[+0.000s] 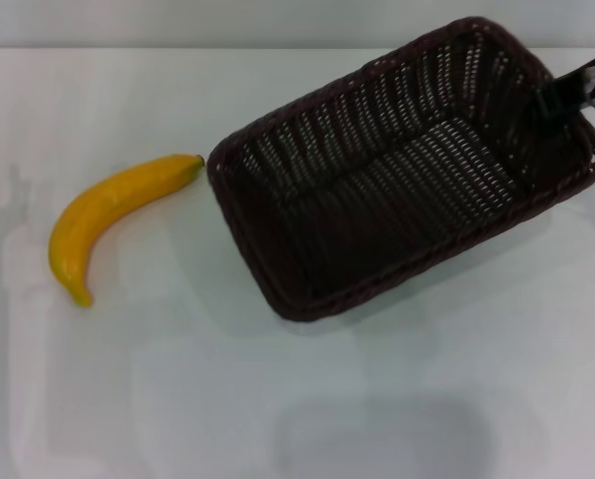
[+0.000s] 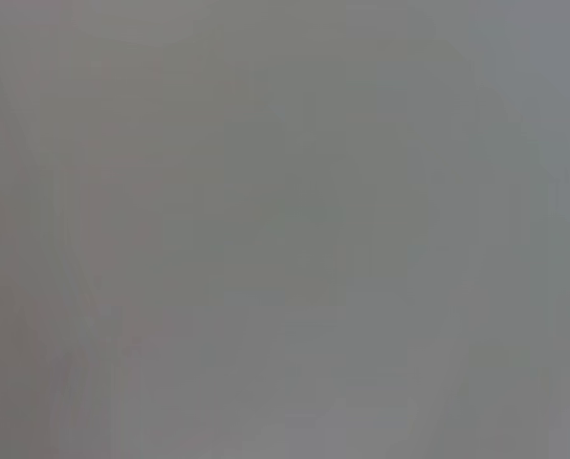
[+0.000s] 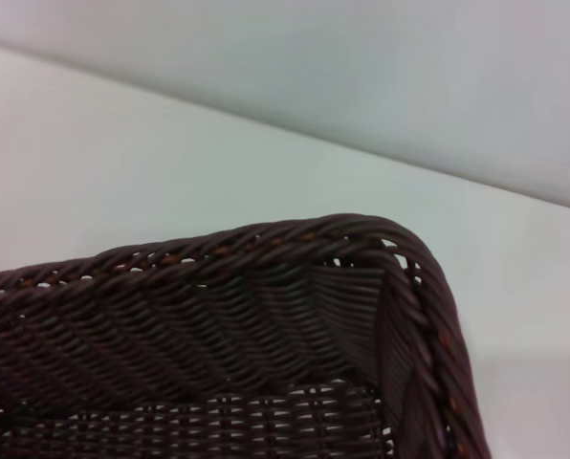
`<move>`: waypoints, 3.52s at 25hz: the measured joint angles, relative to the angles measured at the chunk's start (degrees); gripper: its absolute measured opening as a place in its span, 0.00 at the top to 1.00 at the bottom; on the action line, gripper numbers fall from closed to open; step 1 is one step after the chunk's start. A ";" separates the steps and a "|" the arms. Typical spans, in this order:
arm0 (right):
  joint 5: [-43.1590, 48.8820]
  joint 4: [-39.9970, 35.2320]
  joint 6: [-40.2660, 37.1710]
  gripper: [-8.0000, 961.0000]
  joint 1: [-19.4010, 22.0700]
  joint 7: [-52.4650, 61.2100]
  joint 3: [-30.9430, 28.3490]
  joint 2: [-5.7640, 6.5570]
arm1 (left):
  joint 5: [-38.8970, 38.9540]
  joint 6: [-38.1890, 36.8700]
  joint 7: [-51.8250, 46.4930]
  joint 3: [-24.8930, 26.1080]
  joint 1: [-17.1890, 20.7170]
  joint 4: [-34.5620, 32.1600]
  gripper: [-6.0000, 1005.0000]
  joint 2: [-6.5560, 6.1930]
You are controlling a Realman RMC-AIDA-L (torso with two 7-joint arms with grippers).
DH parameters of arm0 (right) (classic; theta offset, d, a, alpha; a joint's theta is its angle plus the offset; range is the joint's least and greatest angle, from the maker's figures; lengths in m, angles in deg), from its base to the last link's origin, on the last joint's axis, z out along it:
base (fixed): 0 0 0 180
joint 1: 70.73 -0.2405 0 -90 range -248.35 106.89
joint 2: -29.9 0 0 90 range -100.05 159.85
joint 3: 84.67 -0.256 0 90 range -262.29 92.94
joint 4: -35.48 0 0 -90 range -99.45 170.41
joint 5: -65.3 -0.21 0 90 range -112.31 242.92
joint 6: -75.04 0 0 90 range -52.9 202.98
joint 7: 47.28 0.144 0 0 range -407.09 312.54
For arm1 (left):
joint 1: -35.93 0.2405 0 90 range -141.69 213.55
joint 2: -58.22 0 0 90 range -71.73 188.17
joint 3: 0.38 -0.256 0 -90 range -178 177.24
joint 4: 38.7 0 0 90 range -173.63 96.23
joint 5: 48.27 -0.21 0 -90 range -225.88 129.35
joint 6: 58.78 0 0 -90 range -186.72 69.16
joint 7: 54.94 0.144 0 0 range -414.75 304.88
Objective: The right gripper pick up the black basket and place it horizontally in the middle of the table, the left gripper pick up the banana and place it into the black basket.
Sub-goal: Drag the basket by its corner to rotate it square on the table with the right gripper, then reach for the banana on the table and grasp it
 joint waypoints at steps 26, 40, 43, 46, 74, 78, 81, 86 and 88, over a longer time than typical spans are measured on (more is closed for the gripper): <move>-23.29 -11.98 -18.08 0.85 22.64 13.00 12.15 -0.19 | -0.80 0.58 -4.43 0.08 -1.99 2.26 0.13 -1.58; -23.44 -11.99 -27.39 0.82 24.79 17.88 25.27 -0.14 | -2.82 0.55 -6.73 0.08 -2.37 4.03 0.13 -1.75; -23.38 -11.67 -28.57 0.82 25.01 18.08 26.54 -0.11 | -3.08 0.55 -6.76 0.08 -2.39 4.11 0.13 -1.76; -23.36 -11.14 -29.31 0.81 25.12 18.11 27.28 -0.04 | -3.94 0.51 -7.57 0.08 -2.54 4.66 0.13 -1.76; -29.68 -6.84 -30.03 0.62 22.95 9.17 21.32 0.14 | -4.59 0.52 -9.63 0.96 -2.99 6.39 0.13 -2.12; -30.09 -6.72 -29.48 0.63 22.94 6.29 18.33 0.21 | -4.58 0.55 -9.63 1.14 -2.99 6.72 0.13 -2.11; -30.44 -5.58 -29.36 0.63 22.96 2.88 15.86 0.25 | -4.58 0.59 -9.63 1.42 -2.99 7.02 0.13 -2.09; -32.75 -0.64 -30.60 0.62 22.58 -5.12 12.85 0.17 | -4.63 0.64 -9.63 1.41 -3.15 7.33 0.13 -1.99; -34.77 1.41 -30.68 0.62 22.00 -8.49 11.05 0.20 | -4.98 0.66 -9.64 1.42 -3.35 7.33 0.13 -1.93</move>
